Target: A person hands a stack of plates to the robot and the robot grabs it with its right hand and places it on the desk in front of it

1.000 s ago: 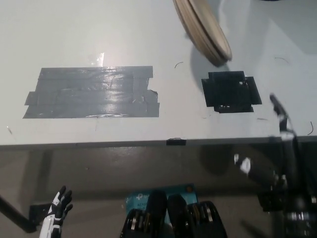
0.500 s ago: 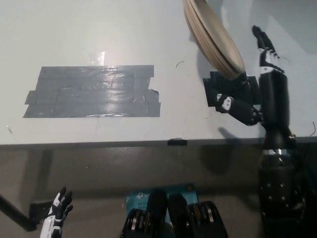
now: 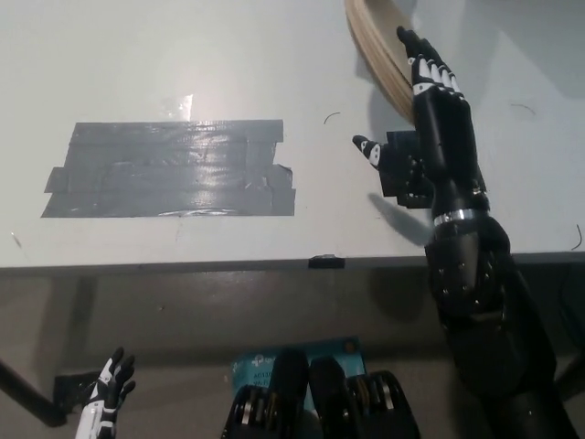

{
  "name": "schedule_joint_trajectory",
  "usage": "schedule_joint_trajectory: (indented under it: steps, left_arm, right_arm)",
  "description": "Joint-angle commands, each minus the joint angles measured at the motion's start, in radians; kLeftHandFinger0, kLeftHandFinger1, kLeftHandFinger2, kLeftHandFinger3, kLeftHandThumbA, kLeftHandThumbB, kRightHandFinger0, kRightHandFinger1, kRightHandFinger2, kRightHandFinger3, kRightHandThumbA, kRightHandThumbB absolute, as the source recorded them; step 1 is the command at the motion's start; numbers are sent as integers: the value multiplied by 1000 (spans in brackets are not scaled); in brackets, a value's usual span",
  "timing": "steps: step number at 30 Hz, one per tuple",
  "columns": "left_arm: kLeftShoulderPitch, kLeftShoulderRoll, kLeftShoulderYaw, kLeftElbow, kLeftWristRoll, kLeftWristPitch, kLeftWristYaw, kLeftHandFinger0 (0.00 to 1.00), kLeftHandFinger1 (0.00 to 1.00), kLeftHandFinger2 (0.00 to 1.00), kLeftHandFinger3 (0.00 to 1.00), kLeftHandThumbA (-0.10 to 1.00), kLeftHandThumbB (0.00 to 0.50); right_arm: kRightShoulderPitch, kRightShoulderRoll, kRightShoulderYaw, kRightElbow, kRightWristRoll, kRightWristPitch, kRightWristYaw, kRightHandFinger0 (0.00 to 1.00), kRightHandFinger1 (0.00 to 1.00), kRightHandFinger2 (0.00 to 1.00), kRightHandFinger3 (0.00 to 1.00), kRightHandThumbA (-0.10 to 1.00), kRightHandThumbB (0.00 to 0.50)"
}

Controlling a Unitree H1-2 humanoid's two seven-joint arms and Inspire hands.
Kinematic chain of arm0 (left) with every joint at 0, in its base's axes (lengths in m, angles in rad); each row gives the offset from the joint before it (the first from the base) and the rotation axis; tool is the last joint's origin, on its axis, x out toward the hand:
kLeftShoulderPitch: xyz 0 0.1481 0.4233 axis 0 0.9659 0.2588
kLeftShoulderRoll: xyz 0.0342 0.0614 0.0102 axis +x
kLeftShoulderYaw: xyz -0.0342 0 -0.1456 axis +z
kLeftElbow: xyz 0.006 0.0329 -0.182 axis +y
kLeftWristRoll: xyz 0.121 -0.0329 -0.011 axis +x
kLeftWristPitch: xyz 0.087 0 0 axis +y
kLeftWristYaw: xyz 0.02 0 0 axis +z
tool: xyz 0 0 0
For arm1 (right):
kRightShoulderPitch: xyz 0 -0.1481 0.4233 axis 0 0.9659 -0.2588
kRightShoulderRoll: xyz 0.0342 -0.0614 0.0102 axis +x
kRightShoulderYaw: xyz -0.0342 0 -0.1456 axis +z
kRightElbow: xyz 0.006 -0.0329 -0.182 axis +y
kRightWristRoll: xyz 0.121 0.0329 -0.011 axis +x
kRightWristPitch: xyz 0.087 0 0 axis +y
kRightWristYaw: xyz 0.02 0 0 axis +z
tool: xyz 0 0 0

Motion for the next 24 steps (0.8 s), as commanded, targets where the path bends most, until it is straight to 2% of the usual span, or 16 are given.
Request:
schedule_joint_trajectory:
  steps: [1,2,6,10,14,15,16,17,19,23,24]
  left_arm:
    - [0,7,1,-12,6,-37,9,1000,1000,1000,1000,1000,297]
    - [-5,8,2,-11,4,-38,9,1000,1000,1000,1000,1000,298]
    - [-7,9,3,-12,1,-36,7,1000,1000,1000,1000,1000,300]
    - [-4,9,1,-13,5,-40,7,1000,1000,1000,1000,1000,295]
    - [-6,7,3,-15,3,-33,8,1000,1000,1000,1000,1000,312]
    - [-7,9,1,-14,2,-35,6,1000,1000,1000,1000,1000,312]
    - [-8,10,1,-12,0,-40,5,1000,1000,1000,1000,1000,302]
    - [-13,12,1,-5,-3,-48,3,1000,1000,1000,1000,1000,297]
    - [-14,11,2,-4,-6,-47,2,1000,1000,1000,1000,1000,279]
    - [-12,12,1,2,-2,-48,2,1000,1000,1000,1000,1000,283]
    - [-10,11,-1,2,-5,-47,0,1000,1000,1000,1000,1000,283]
  right_arm:
    - [-83,-17,10,41,-19,17,-66,1000,1000,1000,1000,891,435]
    - [-106,-19,7,68,-21,23,-86,1000,1000,1000,1000,854,434]
    - [-143,-27,9,115,-20,29,-116,1000,1000,1000,1000,855,449]
    - [-183,-34,15,192,-35,43,-178,1000,1000,1000,1000,778,466]
    - [-208,-41,24,256,-49,43,-253,1000,1000,1000,1000,699,474]
    - [-213,-40,21,272,-44,34,-285,1000,1000,1000,1000,609,461]
    - [-216,-41,21,283,-47,25,-310,1000,1000,1000,1000,572,443]
    - [-225,-47,26,313,-65,1,-387,1000,1000,1000,1000,497,413]
    - [-233,-52,34,333,-74,-22,-442,1000,1000,1000,1000,473,381]
    - [-241,-60,49,349,-66,-90,-501,1000,1000,1000,1000,416,386]
    - [-240,-62,51,345,-60,-98,-497,1000,1000,1000,1000,417,374]
